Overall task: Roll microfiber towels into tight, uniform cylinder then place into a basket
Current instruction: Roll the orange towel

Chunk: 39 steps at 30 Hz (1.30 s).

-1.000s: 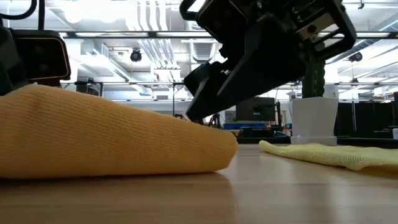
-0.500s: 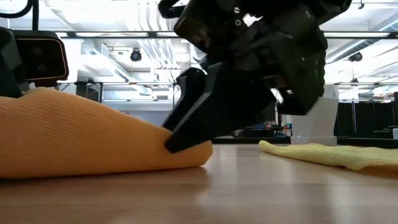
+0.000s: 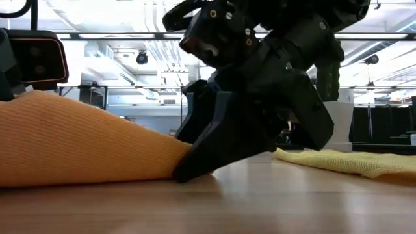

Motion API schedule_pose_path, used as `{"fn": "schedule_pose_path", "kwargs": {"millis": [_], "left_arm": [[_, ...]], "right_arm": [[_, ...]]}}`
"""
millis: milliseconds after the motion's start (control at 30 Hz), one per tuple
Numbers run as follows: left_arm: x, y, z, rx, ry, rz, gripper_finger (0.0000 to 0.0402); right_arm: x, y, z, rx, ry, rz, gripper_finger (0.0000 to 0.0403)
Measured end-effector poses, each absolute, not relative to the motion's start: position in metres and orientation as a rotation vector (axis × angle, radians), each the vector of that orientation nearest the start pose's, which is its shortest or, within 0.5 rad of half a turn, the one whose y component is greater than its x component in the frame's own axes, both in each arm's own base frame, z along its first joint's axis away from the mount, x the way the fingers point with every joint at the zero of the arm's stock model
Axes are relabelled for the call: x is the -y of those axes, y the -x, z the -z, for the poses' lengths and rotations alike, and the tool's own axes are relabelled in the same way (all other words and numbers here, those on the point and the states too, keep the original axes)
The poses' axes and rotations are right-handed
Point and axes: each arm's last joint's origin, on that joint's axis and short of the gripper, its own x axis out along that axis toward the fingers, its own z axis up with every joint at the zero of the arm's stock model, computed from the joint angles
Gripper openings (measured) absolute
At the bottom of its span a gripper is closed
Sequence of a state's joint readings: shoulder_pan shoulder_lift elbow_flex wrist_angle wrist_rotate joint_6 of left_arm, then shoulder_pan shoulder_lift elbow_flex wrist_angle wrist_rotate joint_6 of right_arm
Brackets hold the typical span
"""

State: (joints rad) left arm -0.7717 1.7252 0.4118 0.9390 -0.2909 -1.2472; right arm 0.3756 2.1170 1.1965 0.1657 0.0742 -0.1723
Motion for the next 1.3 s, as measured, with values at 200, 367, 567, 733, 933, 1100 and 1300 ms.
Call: {"fn": "schedule_pose_path", "kwargs": {"millis": [200, 367, 567, 733, 933, 1100, 1300], "left_arm": [[0.184, -0.198, -0.107, -0.590, 1.014, 0.228, 0.0002], [0.186, -0.195, -0.107, -0.608, 0.992, 0.257, 0.0002], [0.187, -0.193, -0.103, -0.695, 0.947, 0.305, 0.0002], [0.188, -0.192, -0.102, -0.728, 0.908, 0.334, 0.0006], [0.189, -0.189, -0.098, -0.782, 0.852, 0.373, 0.0043], [0.189, -0.186, -0.095, -0.848, 0.812, 0.408, 0.0059], [0.190, -0.187, -0.099, -0.846, 0.836, 0.416, 0.0060]], "right_arm": [[-0.154, -0.395, -0.104, -0.718, 0.310, -0.355, 0.0190], [-0.154, -0.396, -0.112, -0.769, 0.262, -0.452, 0.0122], [-0.150, -0.403, -0.124, -0.839, 0.076, -0.622, 0.0022], [-0.140, -0.410, -0.133, -0.862, -0.149, -0.735, 0.0016], [-0.127, -0.412, -0.129, -0.943, -0.344, -0.783, 0.0015], [-0.128, -0.411, -0.108, -1.050, -0.459, -0.786, 0.0014], [-0.137, -0.407, -0.103, -1.089, -0.467, -0.795, 0.0014]]}}
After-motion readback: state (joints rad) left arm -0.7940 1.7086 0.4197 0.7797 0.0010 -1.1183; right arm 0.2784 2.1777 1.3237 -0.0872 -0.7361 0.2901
